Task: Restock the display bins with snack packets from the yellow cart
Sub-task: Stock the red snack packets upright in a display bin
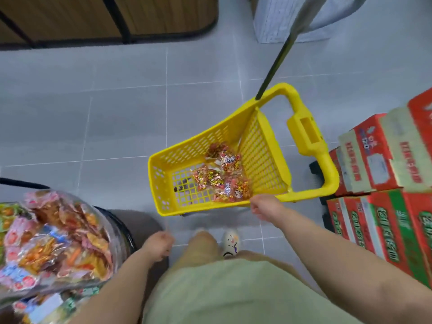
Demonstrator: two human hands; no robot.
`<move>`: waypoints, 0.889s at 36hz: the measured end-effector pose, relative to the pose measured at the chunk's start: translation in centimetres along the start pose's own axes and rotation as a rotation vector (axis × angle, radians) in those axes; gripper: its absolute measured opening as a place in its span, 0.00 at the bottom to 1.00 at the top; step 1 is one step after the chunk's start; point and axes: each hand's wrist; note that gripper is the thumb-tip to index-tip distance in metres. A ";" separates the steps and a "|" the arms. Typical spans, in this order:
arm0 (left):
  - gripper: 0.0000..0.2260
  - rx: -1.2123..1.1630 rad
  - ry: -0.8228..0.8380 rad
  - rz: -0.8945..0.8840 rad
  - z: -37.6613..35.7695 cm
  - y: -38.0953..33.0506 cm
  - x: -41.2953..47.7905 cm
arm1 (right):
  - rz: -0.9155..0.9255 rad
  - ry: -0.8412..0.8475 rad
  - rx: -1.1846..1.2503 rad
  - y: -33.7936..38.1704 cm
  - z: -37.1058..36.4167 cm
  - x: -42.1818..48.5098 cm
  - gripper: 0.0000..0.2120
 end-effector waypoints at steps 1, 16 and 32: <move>0.12 -0.042 -0.010 0.020 0.4 -0.2 0.0 | 0.005 0.016 0.013 1.0 0.2 0.5 0.14; 0.08 0.128 -0.029 -0.112 7.2 -13.8 10.1 | -0.179 -0.005 0.227 8.0 -1.1 11.1 0.04; 0.06 -0.088 -0.018 -0.006 3.8 -11.9 21.3 | -0.130 -0.190 0.205 7.0 -5.0 29.1 0.33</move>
Point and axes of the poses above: each hand's wrist, its own x-axis towards the middle knuckle, its own z-axis out of the back of the hand, y = z × x, and after that the axes turned 4 degrees about -x, right-handed
